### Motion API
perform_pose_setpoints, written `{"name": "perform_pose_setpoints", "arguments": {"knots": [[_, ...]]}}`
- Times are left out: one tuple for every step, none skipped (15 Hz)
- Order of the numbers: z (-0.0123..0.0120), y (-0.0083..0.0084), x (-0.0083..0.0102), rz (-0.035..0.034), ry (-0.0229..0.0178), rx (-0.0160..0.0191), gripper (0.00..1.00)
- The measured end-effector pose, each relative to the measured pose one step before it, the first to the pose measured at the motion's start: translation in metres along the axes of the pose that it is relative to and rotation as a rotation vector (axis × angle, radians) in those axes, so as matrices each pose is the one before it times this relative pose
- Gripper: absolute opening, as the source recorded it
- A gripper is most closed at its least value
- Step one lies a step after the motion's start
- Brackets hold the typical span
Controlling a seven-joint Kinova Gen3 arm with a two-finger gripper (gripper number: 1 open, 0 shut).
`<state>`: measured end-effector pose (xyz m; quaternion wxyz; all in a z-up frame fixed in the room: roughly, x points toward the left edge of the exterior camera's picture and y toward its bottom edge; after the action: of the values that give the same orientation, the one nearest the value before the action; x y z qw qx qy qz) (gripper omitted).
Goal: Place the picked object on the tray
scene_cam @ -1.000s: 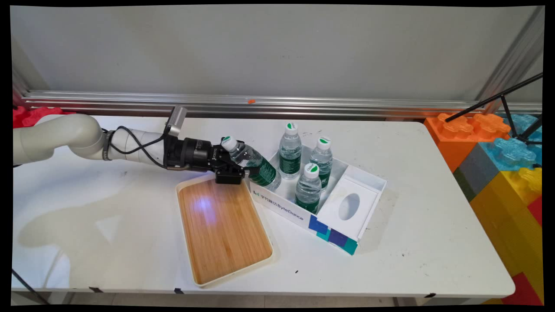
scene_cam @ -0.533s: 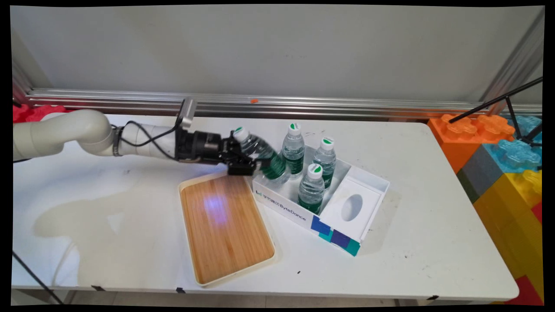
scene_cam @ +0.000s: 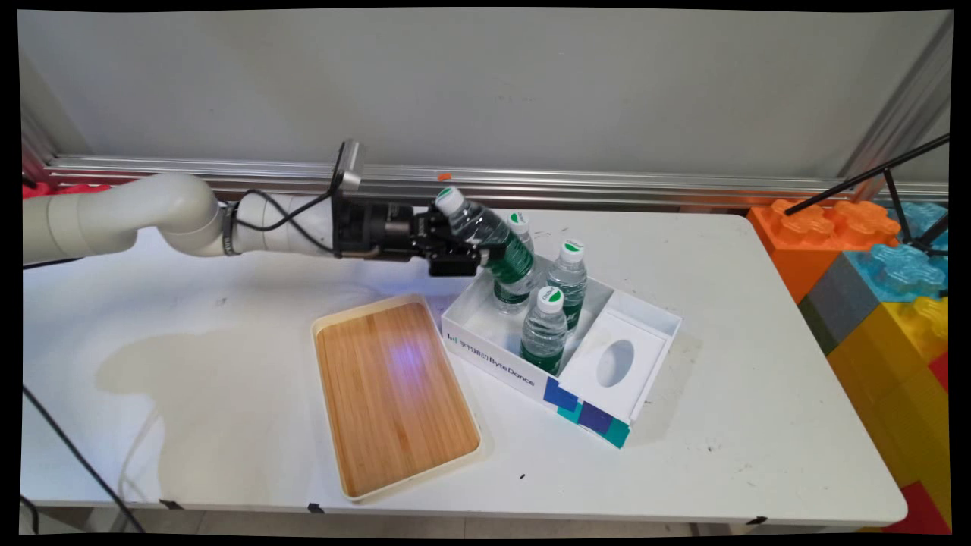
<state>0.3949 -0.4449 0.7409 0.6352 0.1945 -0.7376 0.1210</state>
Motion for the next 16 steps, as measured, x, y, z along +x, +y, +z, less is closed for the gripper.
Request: {"name": "perform_pose_setpoints", "arguments": {"knots": [[0.00370, -0.00077, 0.00539, -0.00080, 0.00852, 0.00059, 0.00], [0.00241, 0.00029, 0.00453, -0.00094, 0.00664, 0.00062, 0.00], [0.00146, 0.00060, 0.00383, -0.00037, 0.00490, 0.00005, 0.00], [0.00090, 0.00069, 0.00295, -0.00054, 0.00300, -0.00040, 0.00], [0.00043, 0.00167, 0.00410, -0.00151, 0.00324, -0.00074, 0.00], [0.00009, 0.00117, 0.00274, -0.00045, 0.00110, -0.00099, 0.00], [-0.00038, 0.00218, 0.00396, -0.00104, 0.00056, -0.00245, 0.00], [-0.00157, 0.00282, 0.00455, -0.00012, -0.00094, -0.00180, 0.00], [-0.00250, 0.00271, 0.00347, -0.00126, -0.00321, -0.00108, 0.00], [-0.00301, 0.00242, 0.00246, -0.00133, -0.00438, -0.00057, 0.00], [-0.00384, 0.00260, 0.00161, -0.00350, -0.00781, -0.00053, 0.00], [-0.00360, 0.00210, 0.00101, -0.00287, -0.00772, -0.00007, 0.00], [-0.00483, 0.00222, 0.00081, -0.00336, -0.01008, 0.00039, 0.00], [-0.00499, 0.00183, 0.00066, -0.00225, -0.01034, 0.00094, 0.00], [-0.00443, 0.00114, -0.00009, -0.00248, -0.01002, 0.00215, 0.00], [-0.00533, 0.00121, -0.00005, -0.00168, -0.01153, 0.00223, 0.00]]}}
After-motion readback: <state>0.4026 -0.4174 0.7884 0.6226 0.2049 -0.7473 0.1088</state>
